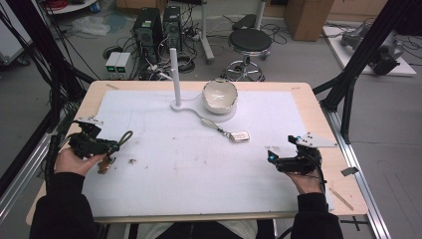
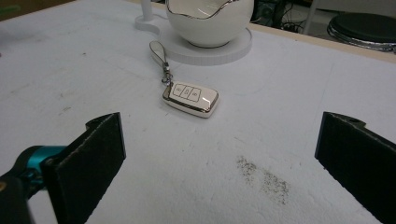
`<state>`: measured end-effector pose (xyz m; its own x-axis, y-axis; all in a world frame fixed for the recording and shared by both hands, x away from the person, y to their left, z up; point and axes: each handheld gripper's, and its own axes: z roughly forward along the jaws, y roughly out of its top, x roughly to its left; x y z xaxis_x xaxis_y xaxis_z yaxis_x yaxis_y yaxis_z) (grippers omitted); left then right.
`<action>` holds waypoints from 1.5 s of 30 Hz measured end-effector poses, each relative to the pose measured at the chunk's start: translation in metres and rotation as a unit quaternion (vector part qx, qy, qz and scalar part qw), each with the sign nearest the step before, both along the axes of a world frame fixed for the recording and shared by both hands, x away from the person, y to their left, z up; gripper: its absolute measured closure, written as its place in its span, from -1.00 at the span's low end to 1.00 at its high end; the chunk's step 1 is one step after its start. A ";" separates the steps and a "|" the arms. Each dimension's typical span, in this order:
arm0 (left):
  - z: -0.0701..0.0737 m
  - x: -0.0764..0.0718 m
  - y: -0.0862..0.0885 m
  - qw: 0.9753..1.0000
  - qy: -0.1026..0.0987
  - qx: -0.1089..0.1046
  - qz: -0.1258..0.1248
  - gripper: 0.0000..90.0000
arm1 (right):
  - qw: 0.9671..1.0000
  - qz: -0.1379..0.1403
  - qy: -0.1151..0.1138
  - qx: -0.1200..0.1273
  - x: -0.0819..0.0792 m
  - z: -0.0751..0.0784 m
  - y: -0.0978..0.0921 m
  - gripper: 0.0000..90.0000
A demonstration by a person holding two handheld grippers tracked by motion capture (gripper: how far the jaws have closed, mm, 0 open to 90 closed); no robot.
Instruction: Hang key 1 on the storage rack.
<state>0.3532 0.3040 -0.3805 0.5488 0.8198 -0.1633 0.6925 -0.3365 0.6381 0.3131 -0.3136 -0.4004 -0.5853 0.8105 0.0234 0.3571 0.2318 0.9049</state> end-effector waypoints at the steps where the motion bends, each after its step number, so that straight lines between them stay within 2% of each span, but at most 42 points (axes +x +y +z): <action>1: 0.003 0.002 -0.001 1.000 -0.002 -0.004 0.001 0.65 | 1.000 0.000 0.001 0.002 0.000 0.000 0.000 -0.98; 4: 0.011 0.008 -0.004 1.000 -0.005 -0.017 -0.004 0.65 | 1.000 -0.001 0.004 0.004 0.001 0.000 0.000 -0.99; 7: 0.020 0.014 -0.008 1.000 -0.012 -0.009 -0.002 0.65 | 1.000 0.001 -0.001 0.000 0.002 -0.001 -0.001 -0.98; 9: 0.030 0.021 -0.013 1.000 -0.020 -0.002 -0.009 0.65 | 1.000 0.000 0.005 0.005 0.001 0.000 0.000 -0.99; 12: 0.036 0.027 -0.017 1.000 -0.023 0.009 -0.009 0.65 | 1.000 -0.001 0.009 0.009 0.002 -0.001 -0.001 -0.99; 18: 0.059 0.049 -0.033 0.999 -0.039 0.012 -0.021 0.65 | 1.000 0.004 0.010 0.009 0.004 -0.002 0.001 -0.98; 22: 0.069 0.059 -0.039 0.999 -0.042 0.010 -0.030 0.65 | 1.000 0.007 0.010 0.009 0.005 -0.003 0.001 -0.99; 34: 0.085 0.088 -0.054 0.998 -0.044 0.019 -0.029 0.65 | 1.000 0.002 0.011 0.015 0.007 -0.003 -0.002 -0.98; 37: 0.089 0.092 -0.056 0.998 -0.049 0.010 -0.026 0.65 | 1.000 0.005 0.010 0.019 0.008 -0.003 -0.002 -0.98; 42: 0.095 0.103 -0.059 0.998 -0.048 0.015 -0.026 0.65 | 1.000 0.012 0.012 0.017 0.010 -0.005 0.001 -0.98; 44: 0.098 0.108 -0.061 0.998 -0.054 0.012 -0.028 0.65 | 1.000 0.012 0.011 0.018 0.010 -0.005 0.001 -0.98; 45: 0.099 0.109 -0.061 0.998 -0.059 0.004 -0.026 0.65 | 1.000 0.011 0.010 0.019 0.010 -0.004 0.000 -0.99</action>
